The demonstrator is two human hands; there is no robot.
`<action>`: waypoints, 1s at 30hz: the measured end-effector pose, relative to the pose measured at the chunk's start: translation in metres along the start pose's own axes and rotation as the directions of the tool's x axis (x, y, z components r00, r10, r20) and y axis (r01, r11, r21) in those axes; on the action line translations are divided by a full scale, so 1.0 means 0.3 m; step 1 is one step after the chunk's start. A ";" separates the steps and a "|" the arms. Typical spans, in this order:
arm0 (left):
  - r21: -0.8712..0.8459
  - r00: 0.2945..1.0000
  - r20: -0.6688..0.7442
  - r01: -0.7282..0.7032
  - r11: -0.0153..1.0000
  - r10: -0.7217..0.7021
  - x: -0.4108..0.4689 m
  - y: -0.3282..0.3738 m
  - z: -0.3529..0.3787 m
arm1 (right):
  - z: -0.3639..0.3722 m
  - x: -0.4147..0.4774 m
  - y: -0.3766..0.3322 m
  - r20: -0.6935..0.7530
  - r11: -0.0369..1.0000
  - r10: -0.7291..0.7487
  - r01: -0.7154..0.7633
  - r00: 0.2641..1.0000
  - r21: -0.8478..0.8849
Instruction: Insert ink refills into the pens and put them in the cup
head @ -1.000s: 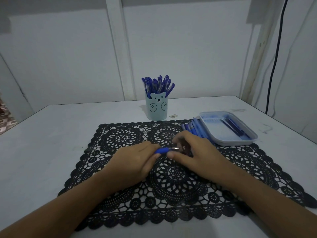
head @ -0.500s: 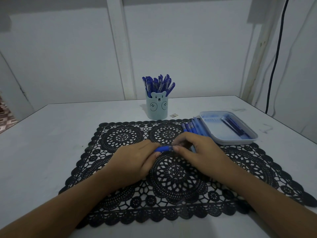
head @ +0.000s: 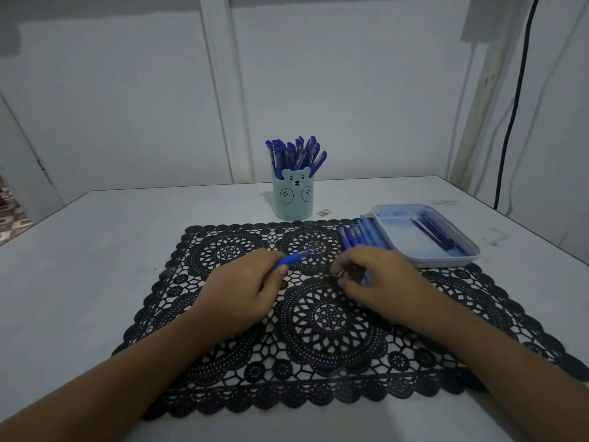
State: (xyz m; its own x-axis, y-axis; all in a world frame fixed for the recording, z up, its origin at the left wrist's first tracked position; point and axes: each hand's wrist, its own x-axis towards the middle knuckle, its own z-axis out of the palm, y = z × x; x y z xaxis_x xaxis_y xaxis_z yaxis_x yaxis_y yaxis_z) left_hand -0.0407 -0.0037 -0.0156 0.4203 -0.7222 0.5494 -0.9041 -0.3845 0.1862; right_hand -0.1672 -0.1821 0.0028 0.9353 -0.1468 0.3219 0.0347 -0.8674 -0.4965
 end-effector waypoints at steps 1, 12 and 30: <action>0.002 1.000 -0.003 0.003 1.000 -0.003 0.000 0.000 0.000 | 0.004 -0.002 -0.003 0.042 0.997 -0.029 0.033 0.999 -0.075; -0.002 1.000 0.017 -0.003 1.000 0.003 0.000 0.001 0.004 | 0.023 0.002 -0.014 0.111 0.984 -0.045 0.063 0.993 -0.168; -0.009 0.991 0.102 -0.085 0.996 0.085 -0.001 0.021 -0.006 | 0.010 0.033 -0.042 -0.127 0.940 0.115 -0.067 0.985 0.335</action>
State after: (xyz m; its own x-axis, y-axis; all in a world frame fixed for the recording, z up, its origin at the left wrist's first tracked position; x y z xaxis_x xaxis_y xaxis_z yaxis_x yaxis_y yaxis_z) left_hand -0.0467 -0.0050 -0.0133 0.3476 -0.8070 0.4774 -0.9370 -0.3172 0.1461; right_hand -0.1574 -0.1713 0.0099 0.8809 -0.3049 0.3620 0.0877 -0.6464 -0.7580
